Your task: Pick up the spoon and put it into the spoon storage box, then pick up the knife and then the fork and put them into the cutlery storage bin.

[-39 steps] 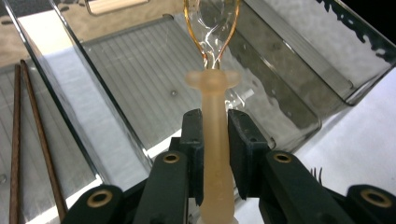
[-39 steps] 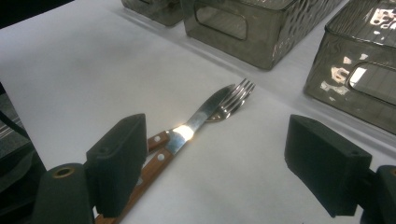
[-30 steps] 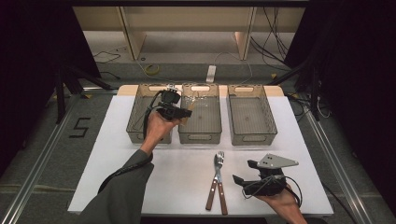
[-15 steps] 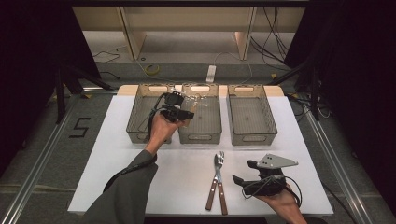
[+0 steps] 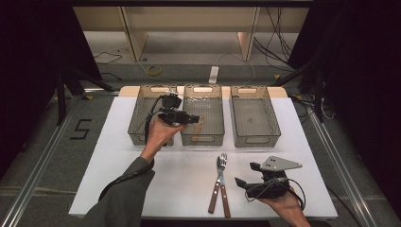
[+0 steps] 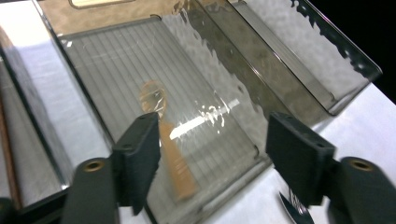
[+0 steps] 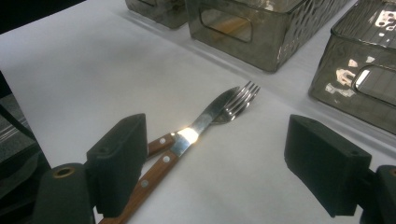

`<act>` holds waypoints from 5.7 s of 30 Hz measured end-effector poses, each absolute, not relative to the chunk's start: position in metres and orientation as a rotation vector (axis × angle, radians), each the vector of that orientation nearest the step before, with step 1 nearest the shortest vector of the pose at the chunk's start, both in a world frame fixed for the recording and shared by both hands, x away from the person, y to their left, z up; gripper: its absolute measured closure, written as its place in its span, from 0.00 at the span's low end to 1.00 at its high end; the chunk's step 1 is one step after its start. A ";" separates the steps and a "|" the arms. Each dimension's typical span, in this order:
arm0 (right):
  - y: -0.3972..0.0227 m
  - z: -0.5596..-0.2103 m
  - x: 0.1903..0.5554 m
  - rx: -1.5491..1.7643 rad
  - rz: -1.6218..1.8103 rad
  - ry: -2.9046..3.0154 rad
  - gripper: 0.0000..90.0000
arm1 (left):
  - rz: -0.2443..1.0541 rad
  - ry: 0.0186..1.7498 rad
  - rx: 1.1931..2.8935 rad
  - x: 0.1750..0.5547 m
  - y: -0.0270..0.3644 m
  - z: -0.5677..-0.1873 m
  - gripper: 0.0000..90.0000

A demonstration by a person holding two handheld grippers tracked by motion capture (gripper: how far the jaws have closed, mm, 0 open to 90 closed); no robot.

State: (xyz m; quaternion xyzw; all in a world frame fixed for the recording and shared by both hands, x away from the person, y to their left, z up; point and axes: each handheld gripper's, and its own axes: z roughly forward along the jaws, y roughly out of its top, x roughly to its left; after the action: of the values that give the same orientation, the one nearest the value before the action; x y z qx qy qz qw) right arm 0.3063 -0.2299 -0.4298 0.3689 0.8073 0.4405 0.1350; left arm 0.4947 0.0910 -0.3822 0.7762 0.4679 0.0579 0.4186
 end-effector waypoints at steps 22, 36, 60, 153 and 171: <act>-0.215 -0.427 0.309 1.058 1.301 2.383 0.25 | 0.142 1.090 1.921 0.427 0.131 -0.398 0.18; -0.194 -0.428 0.315 1.014 1.289 2.452 0.26 | 0.176 1.040 1.908 0.397 0.144 -0.403 0.18; -0.164 -0.435 0.317 0.937 1.260 2.546 0.27 | 0.178 1.026 1.898 0.362 0.167 -0.414 0.18; -0.159 -0.466 0.312 0.774 0.750 2.885 1.00 | 0.287 1.013 1.887 0.332 0.185 -0.417 0.18; -0.168 -0.448 0.316 0.737 0.778 2.838 0.95 | 0.291 0.991 1.829 0.331 0.188 -0.414 0.18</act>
State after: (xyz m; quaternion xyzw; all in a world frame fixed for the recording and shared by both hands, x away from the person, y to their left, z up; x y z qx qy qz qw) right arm 0.3158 -0.1681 -0.4481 0.2424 0.9342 0.2562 0.0538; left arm 0.3306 0.1878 -0.4142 0.7553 0.4095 0.1203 0.4974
